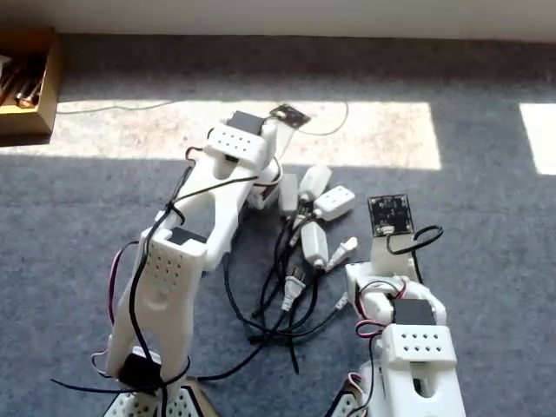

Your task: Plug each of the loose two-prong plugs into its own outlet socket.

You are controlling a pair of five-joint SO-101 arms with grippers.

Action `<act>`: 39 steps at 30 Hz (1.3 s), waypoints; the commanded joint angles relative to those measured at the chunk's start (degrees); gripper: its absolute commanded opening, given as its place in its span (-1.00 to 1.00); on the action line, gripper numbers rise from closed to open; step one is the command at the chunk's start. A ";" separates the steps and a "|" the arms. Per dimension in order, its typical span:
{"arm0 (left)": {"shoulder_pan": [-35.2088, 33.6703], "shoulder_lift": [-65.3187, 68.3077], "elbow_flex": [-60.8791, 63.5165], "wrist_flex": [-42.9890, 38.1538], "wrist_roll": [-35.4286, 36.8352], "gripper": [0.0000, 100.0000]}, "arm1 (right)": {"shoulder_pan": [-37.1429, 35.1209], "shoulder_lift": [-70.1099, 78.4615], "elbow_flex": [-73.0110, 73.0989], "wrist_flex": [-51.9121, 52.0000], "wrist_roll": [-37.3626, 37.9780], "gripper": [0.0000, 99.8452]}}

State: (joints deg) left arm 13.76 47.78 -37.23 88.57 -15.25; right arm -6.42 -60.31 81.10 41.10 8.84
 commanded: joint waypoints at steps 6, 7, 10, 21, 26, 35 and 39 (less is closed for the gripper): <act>-12.97 -1.01 -10.68 9.14 -11.52 -0.99 | -0.31 -0.92 -0.40 -1.10 0.44 -0.58; -15.25 -1.01 -13.41 10.81 -13.36 -0.99 | -0.31 -0.92 -0.40 -1.10 0.44 -0.58; -22.55 -2.33 -22.90 12.31 -18.99 -0.99 | -0.31 -0.92 -0.40 -1.10 0.44 -0.58; -47.43 -17.63 -49.80 7.56 -35.96 -0.99 | -0.31 -0.92 -0.40 -1.10 0.44 -0.58; -53.14 -21.58 -58.33 4.66 -39.65 -0.99 | -0.31 -0.92 -0.40 -1.10 0.44 -0.58; -53.05 -28.88 -35.56 14.42 -39.65 -0.99 | -0.31 -0.92 -0.40 -1.10 0.44 -0.58; -52.79 -39.43 -3.56 14.42 -38.42 -0.99 | -0.40 -0.92 -0.40 -1.10 0.44 -0.58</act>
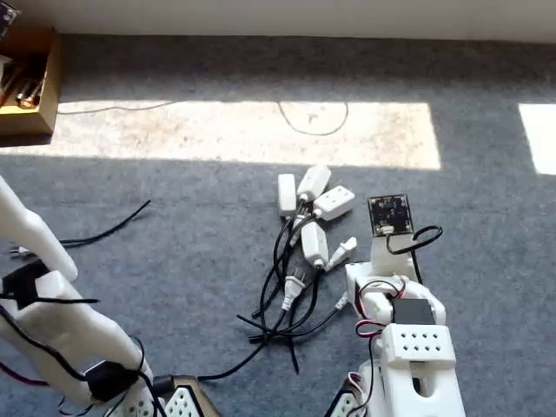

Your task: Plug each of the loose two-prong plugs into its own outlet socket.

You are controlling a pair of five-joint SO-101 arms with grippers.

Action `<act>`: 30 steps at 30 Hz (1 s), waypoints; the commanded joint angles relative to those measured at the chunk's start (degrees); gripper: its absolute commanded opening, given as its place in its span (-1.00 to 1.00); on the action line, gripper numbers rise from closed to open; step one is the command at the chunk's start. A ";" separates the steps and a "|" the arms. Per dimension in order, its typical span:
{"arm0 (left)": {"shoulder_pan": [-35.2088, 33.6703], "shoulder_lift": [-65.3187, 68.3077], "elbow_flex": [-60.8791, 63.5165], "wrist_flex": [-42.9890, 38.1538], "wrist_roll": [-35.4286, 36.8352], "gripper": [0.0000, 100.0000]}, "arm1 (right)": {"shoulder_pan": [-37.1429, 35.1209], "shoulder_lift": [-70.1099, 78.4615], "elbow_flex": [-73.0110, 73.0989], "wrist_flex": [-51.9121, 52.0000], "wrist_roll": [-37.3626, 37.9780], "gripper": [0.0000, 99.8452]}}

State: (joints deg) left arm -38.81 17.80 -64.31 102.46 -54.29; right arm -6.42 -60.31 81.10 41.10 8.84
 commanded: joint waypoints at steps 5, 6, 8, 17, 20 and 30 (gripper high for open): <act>6.99 -35.82 71.08 -0.09 -3.16 -0.99 | -0.40 -0.92 -0.40 -1.10 0.44 -0.58; 9.54 -41.98 80.13 -1.14 -5.27 -0.99 | -0.40 -0.92 -0.40 -1.10 0.44 -0.58; 13.05 -54.90 98.77 -10.55 -6.15 -0.99 | -0.31 -0.92 -0.40 -1.10 0.44 -0.58; 9.19 -101.14 158.73 -40.53 -16.53 -0.99 | -0.40 -0.92 -0.40 -1.10 0.44 -0.58; 8.31 -111.08 159.78 -30.68 -13.54 -0.99 | -0.40 -0.92 -0.40 -1.10 0.44 -0.58; 15.25 -114.59 150.55 -18.64 -1.05 -0.64 | -0.57 -0.75 -0.31 -1.10 0.44 -0.58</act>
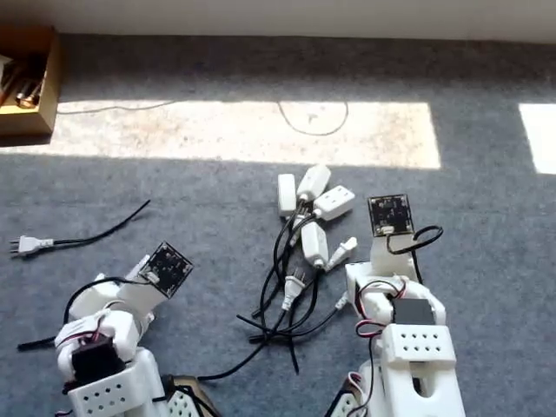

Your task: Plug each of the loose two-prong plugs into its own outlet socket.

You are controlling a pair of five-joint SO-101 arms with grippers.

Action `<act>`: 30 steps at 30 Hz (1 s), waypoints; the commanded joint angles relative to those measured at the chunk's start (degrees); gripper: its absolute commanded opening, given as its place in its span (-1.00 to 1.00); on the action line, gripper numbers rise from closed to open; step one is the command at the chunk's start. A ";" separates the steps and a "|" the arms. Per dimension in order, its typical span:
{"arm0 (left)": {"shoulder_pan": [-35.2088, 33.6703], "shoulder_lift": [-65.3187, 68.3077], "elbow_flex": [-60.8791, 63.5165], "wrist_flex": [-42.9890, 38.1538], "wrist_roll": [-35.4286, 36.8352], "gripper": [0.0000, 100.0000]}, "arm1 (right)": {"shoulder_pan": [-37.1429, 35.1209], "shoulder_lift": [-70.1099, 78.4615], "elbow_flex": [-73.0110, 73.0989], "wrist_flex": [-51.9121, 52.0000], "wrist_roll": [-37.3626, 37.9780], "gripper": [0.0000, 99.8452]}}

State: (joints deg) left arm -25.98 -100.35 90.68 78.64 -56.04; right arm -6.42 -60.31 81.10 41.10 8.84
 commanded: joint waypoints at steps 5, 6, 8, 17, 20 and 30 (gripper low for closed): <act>3.30 18.77 -12.18 5.10 -0.18 -0.66 | -0.57 -0.66 -0.31 -1.10 0.44 -0.58; 3.30 22.81 -15.08 5.36 -0.09 -0.66 | -0.57 -0.66 -0.31 -1.10 0.44 -0.58; 3.30 31.34 -21.23 6.77 0.00 -0.66 | -0.57 -0.66 -0.31 -1.10 0.44 -0.58; 2.95 48.04 -37.14 2.90 0.18 -0.66 | -0.57 -0.66 -0.31 -1.10 0.44 -0.58; 3.03 48.57 -40.57 -0.44 4.04 -0.66 | -0.57 -0.66 -0.31 -1.10 0.44 -0.58; 3.21 48.66 -44.97 -3.16 9.41 -0.66 | -0.57 -0.66 -0.31 -1.10 0.44 -0.58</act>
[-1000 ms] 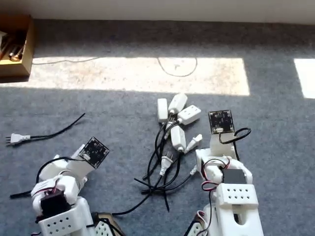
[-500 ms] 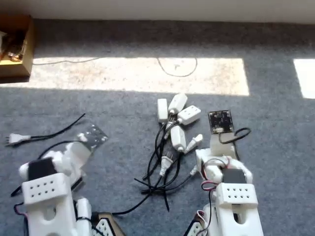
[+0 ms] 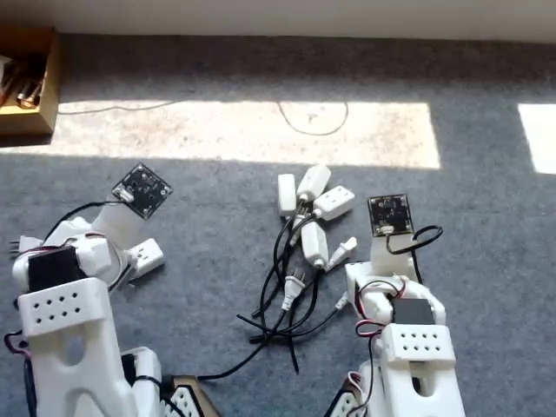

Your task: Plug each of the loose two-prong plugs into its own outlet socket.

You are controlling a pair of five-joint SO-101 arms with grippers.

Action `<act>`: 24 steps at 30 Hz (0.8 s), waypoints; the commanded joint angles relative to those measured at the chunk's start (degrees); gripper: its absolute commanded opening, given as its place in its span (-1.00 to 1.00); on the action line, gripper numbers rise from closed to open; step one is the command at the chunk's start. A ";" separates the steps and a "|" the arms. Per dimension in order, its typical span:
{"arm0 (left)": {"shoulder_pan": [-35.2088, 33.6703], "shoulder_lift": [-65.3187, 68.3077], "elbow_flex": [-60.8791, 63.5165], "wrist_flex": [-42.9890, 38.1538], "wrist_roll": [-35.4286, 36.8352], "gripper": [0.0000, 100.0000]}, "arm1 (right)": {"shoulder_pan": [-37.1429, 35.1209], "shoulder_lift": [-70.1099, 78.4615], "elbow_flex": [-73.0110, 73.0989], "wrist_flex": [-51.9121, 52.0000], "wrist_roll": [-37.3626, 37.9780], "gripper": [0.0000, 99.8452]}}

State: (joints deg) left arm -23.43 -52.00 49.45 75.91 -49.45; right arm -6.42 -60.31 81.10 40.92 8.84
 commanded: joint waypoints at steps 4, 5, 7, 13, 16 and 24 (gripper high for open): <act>1.63 3.74 -10.24 4.40 7.12 -0.66 | -0.57 -0.66 -0.31 -0.92 0.44 -0.58; 1.71 6.11 -12.62 5.54 8.26 -0.66 | -0.57 -0.66 -0.31 -0.92 0.44 -0.58; 1.63 12.18 -18.07 7.12 11.08 -0.66 | -0.57 -0.66 -0.31 -0.92 0.44 -0.58; 1.54 30.29 -30.29 8.70 13.45 -0.66 | -0.57 -0.66 -0.31 -0.92 0.44 -0.58; 1.45 33.36 -33.71 9.14 13.27 -0.66 | -0.31 -0.92 -0.31 -0.92 0.44 -0.58; -0.48 35.65 -22.20 2.29 13.19 -0.66 | -0.22 -0.84 -0.31 -0.57 0.44 -0.58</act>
State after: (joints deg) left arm -23.25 -16.22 23.69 82.77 -36.35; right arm -6.42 -60.31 81.10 40.92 8.84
